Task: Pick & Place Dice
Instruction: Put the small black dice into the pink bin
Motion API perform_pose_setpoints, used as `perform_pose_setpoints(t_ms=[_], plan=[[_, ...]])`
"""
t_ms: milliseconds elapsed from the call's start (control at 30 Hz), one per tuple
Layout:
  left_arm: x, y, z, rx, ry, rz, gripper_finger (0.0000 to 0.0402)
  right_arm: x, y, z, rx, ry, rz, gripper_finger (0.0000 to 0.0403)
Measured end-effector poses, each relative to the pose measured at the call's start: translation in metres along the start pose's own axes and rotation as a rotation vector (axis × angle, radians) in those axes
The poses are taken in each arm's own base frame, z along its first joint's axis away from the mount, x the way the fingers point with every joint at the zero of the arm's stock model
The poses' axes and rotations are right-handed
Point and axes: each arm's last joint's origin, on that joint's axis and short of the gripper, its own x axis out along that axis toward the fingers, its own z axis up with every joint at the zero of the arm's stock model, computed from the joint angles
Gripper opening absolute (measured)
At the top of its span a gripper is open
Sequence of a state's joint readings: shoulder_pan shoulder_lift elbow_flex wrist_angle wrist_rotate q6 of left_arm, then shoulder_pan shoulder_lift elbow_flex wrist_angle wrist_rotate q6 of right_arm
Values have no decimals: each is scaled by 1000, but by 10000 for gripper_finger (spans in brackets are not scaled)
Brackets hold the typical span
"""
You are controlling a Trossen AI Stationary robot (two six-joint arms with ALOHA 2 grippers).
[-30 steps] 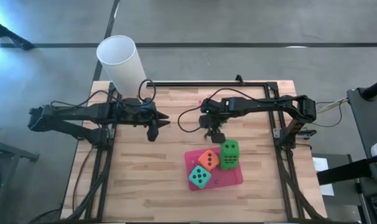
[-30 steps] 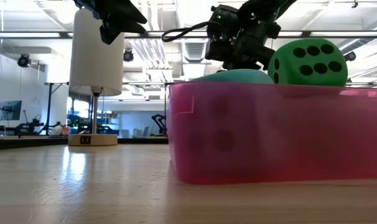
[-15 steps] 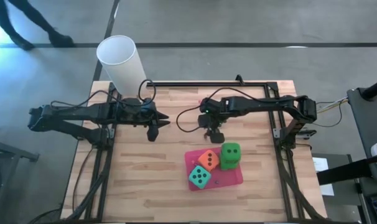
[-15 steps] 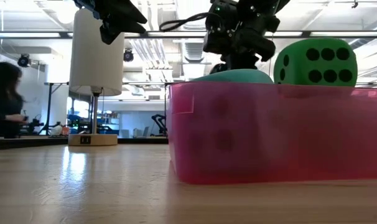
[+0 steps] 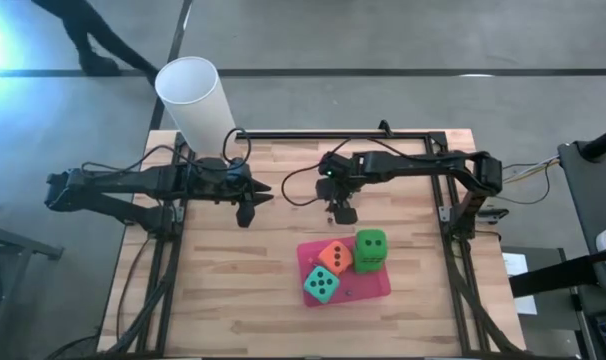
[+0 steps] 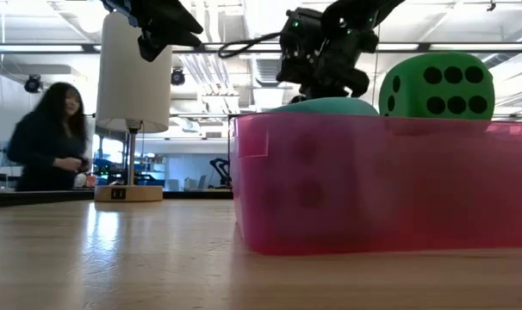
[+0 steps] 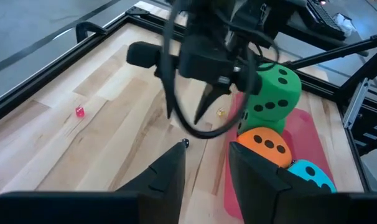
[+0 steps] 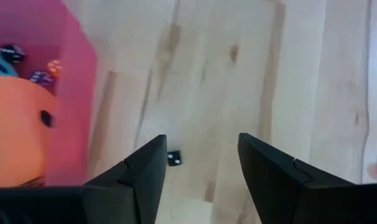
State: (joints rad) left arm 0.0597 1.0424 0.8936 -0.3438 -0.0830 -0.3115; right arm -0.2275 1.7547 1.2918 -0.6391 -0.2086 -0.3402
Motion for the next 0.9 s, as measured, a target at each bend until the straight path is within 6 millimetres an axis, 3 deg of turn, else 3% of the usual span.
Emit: perform_pose_setpoints(t_ms=[467,900], plan=[[0,0,1,-2,-7,4,126,33,-13,-8,52,72,44,175],[0,0,1,-2,-9,3,125,34,-11,-9,-4,61,99,178]])
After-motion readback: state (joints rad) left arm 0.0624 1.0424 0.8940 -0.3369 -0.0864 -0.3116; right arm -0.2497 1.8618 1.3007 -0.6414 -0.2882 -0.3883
